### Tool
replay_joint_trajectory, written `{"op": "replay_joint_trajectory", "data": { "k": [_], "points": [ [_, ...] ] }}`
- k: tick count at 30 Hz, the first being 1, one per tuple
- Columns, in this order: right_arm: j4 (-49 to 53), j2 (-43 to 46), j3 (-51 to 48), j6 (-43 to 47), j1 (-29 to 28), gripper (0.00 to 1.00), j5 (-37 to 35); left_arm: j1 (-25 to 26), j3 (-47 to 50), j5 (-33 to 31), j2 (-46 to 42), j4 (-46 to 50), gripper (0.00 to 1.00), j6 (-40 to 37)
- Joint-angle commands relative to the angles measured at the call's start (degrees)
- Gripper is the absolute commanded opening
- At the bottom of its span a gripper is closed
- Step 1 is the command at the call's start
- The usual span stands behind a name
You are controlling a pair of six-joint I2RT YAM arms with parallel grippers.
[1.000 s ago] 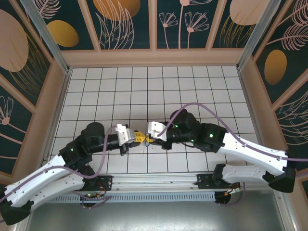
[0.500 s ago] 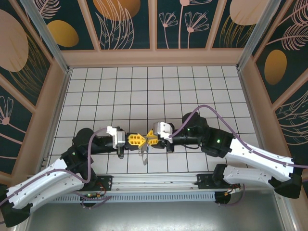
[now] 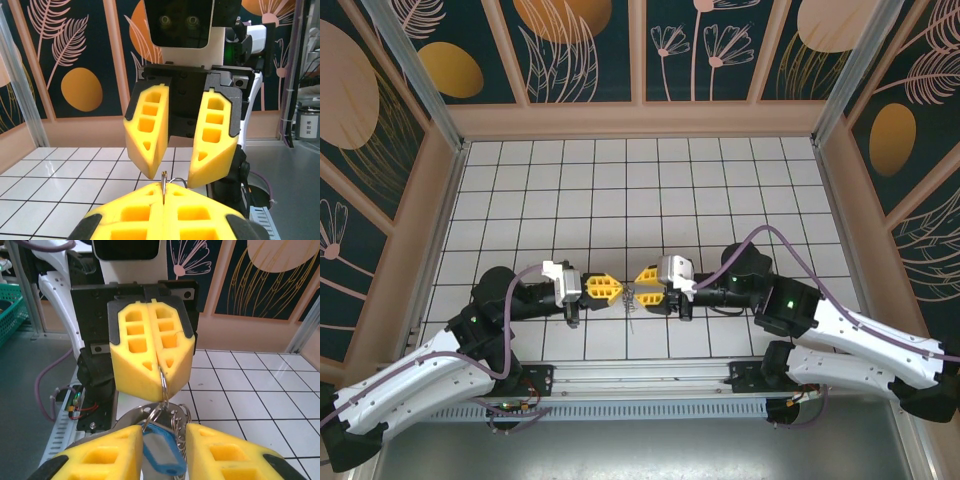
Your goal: Put the keys on the keyring
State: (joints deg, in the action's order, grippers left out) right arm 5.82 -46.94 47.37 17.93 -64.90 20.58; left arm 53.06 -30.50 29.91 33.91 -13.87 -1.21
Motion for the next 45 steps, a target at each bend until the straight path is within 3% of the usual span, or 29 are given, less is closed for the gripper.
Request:
{"op": "replay_joint_trajectory", "data": {
  "k": [1,10,16,29,38,45],
  "points": [
    [-4.2,-0.3,-1.3,-1.6,0.1,0.29,0.8,0.3,-0.4,-0.8,0.0,-2.2,0.0,-0.6],
    [-6.7,-2.9,-1.4,-1.4,0.0,0.26,3.0,0.3,-0.8,-1.4,0.1,-1.5,0.0,-0.7],
    [-6.2,-4.0,-1.2,-1.1,0.1,0.0,0.9,0.3,-0.5,-1.1,-0.3,-3.0,0.0,-0.1],
    [-15.1,-7.3,-2.8,-1.7,0.0,0.03,2.2,0.3,6.7,-3.0,0.3,-19.0,0.0,7.7],
    [-18.0,-3.9,-5.8,-1.6,-0.5,0.17,2.8,0.3,6.5,-6.0,-1.4,-16.0,0.0,6.5],
    [-15.2,-0.5,-6.6,-1.2,-0.6,0.17,1.7,0.3,6.5,-5.9,-2.1,-15.5,0.0,6.2]
  ]
}}
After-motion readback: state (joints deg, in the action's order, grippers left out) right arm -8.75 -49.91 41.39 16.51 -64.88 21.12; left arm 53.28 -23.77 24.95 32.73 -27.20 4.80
